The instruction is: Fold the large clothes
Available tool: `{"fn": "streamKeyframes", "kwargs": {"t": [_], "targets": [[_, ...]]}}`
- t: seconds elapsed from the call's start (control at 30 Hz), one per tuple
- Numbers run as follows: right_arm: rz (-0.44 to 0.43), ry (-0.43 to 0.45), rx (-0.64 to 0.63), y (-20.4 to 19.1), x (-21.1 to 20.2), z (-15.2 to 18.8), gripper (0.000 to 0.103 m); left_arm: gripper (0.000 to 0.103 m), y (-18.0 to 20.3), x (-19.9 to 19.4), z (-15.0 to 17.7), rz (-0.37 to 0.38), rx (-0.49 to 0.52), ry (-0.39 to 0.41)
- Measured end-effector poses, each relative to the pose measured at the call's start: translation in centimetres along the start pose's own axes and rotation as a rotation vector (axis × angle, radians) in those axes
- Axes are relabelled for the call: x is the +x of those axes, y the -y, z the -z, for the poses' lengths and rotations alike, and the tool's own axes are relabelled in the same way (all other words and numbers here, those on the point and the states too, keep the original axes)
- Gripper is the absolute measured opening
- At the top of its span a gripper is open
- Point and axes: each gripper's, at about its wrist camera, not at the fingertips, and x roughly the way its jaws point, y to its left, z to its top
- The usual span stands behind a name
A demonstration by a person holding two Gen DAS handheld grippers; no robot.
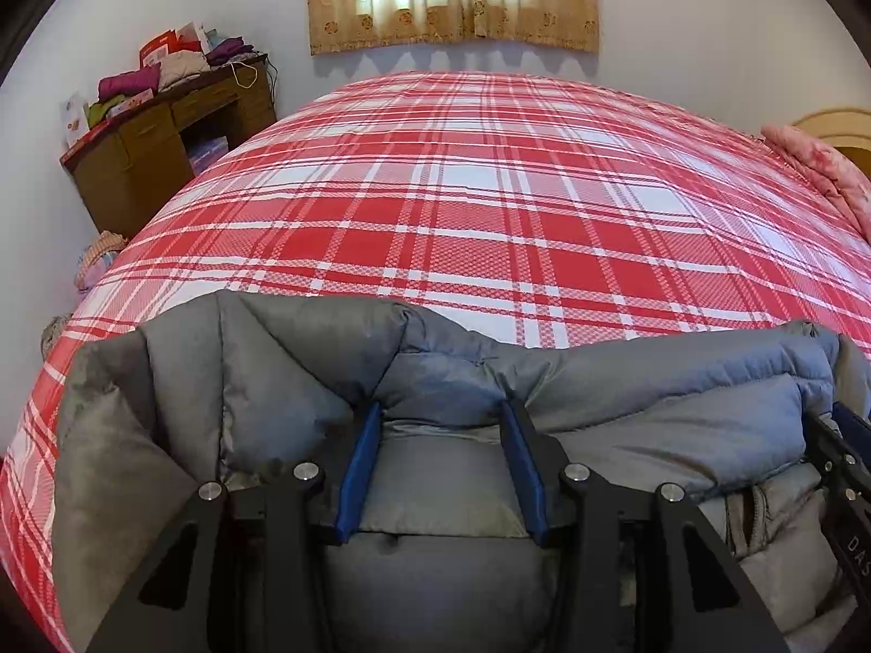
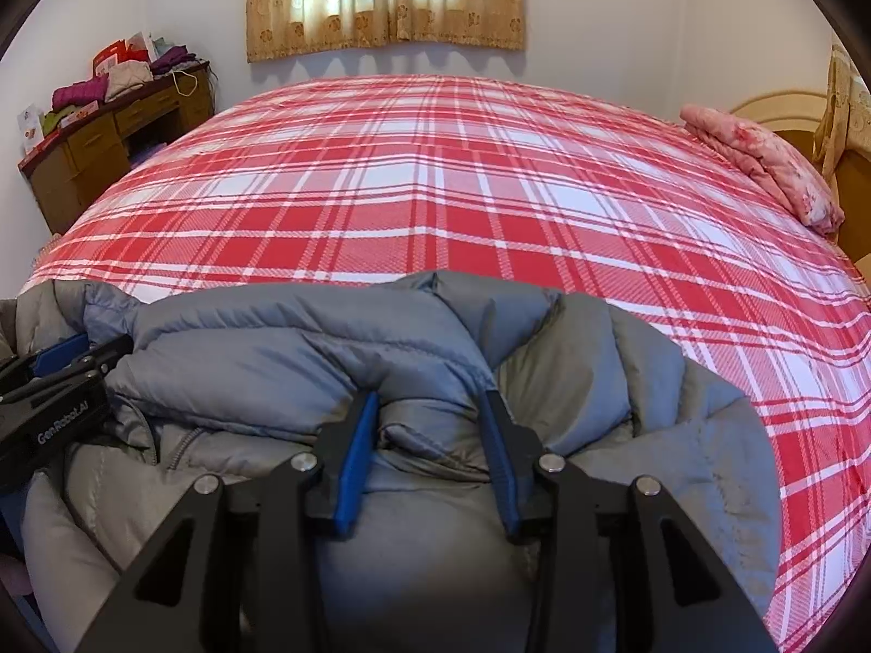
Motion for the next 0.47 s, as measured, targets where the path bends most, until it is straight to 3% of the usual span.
{"fn": "streamKeyframes", "kwargs": {"t": [0.17,0.47], "targets": [[-0.044,-0.005,0.039,0.67,0.10,0.03,0.042,0.048,-0.33,0.01,0.12,0.024,-0.020,0.001],[0.005,0.010,0.020,0.01,0.01,0.12,0.043,0.051,-0.24,0.49,-0.29,0.037,-0.036,0.004]]}}
